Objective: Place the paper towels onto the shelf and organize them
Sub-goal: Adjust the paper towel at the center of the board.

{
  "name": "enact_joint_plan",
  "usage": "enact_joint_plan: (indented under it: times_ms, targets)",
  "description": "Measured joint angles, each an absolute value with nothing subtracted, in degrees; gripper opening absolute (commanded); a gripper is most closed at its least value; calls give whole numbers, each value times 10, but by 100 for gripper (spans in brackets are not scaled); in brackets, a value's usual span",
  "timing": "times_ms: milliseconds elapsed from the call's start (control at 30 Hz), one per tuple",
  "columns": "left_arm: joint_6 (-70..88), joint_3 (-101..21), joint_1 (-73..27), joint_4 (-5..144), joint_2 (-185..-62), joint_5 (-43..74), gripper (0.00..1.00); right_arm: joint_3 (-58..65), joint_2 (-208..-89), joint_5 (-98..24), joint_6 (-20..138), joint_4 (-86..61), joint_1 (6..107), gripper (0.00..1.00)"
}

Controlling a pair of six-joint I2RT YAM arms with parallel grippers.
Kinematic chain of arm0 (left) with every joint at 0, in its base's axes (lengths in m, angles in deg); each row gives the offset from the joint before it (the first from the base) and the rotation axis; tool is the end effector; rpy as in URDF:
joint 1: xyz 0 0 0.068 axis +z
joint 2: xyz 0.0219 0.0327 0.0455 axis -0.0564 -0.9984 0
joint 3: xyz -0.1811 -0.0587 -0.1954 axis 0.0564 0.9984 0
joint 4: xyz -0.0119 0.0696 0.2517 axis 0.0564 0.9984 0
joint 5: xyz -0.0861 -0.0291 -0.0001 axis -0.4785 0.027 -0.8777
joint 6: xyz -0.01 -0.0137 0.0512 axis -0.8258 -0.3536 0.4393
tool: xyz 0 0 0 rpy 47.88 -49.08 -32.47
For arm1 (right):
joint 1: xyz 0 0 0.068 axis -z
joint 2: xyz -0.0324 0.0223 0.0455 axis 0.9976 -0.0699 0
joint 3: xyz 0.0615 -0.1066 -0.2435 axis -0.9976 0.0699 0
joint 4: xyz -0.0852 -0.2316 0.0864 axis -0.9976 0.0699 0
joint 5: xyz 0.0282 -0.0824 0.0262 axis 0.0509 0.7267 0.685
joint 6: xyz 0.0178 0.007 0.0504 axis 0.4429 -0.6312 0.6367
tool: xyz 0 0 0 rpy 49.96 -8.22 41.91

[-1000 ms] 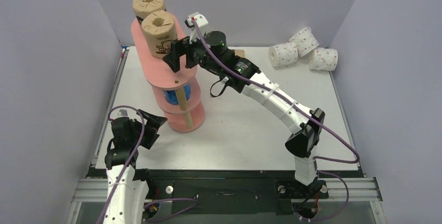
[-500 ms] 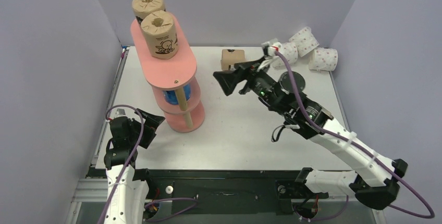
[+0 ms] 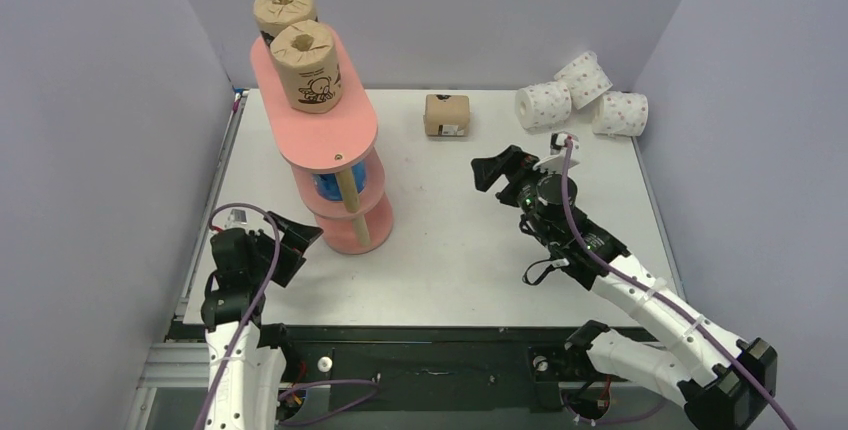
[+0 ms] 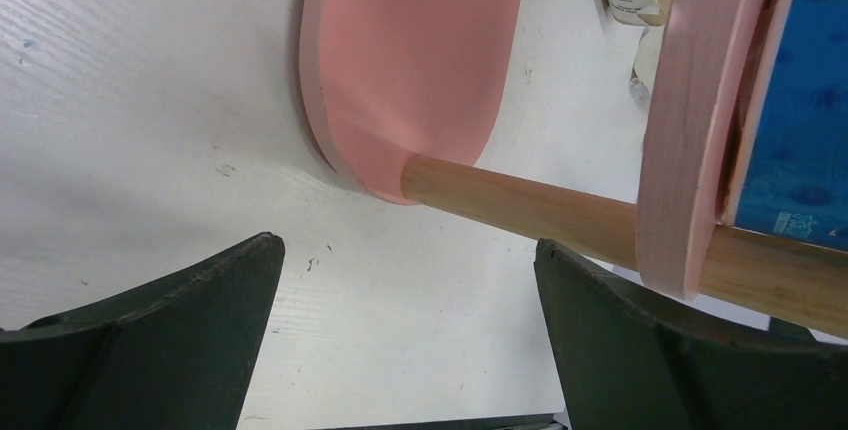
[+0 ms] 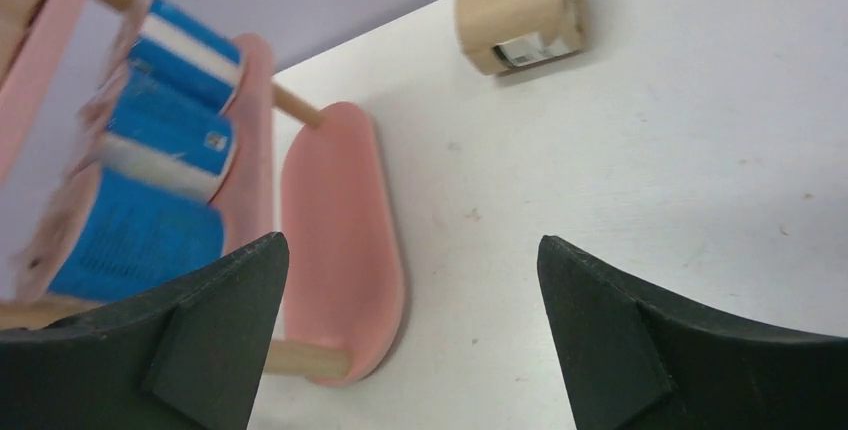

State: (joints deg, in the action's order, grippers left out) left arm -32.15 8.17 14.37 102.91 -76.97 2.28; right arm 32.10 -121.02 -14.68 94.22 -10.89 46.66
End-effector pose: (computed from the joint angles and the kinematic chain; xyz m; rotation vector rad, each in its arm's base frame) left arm 0.1251 0.0114 0.2154 -1.0166 2.0417 -0.8024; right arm 0.1769 0.1335 0.3395 0.2378 1.7801 0.8256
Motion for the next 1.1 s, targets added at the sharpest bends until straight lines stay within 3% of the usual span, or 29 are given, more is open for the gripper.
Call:
enact_joint_plan:
  times_ms: [300, 800, 1100]
  targets:
    - [-306, 87, 133, 1028, -761, 17, 96, 413, -1270, -250, 1036, -174, 660, 89]
    - [-286, 87, 110, 1028, -782, 27, 96, 425, -1410, -311, 1064, -312, 665, 81]
    - [-284, 87, 109, 1025, -797, 28, 96, 319, -1558, -292, 1087, -380, 666, 78]
